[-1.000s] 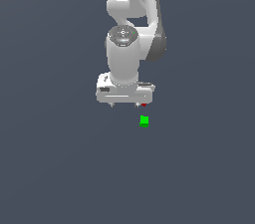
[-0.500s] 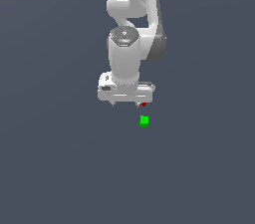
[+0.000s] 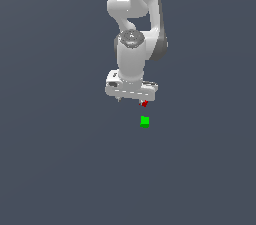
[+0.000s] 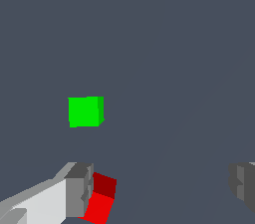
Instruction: Stack the red cube on top of the green cube.
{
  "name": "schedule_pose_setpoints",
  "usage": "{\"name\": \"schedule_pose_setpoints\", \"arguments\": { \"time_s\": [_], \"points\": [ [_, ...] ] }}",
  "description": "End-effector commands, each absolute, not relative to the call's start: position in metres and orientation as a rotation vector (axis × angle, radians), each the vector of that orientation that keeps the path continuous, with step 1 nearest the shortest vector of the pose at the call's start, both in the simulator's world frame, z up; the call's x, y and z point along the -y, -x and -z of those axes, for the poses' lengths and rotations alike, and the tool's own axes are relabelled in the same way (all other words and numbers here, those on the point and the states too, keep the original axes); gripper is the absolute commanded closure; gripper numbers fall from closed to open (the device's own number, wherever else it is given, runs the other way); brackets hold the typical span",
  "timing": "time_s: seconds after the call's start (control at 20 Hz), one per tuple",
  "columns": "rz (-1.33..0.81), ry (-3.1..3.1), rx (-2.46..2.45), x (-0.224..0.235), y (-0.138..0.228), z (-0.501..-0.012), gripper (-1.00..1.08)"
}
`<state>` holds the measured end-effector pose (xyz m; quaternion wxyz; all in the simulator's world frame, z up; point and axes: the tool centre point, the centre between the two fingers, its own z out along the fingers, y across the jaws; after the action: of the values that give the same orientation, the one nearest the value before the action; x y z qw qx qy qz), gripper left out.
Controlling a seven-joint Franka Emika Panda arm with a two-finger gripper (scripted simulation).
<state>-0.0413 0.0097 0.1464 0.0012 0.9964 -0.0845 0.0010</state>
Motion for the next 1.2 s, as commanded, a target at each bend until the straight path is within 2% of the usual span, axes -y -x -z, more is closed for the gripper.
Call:
{"name": "schedule_pose_setpoints", "arguments": {
  "time_s": [0.0,0.55,1.15],
  "points": [
    [-0.002,-3.122,0.331,-0.017,0.055,-0.137,-0.92],
    [-0.001,-3.077,0.629,-0.059,0.11,-0.095,-0.92],
    [0.0,-3.042,0.783,-0.087,0.133,-0.072,-0.92]
  ]
}}
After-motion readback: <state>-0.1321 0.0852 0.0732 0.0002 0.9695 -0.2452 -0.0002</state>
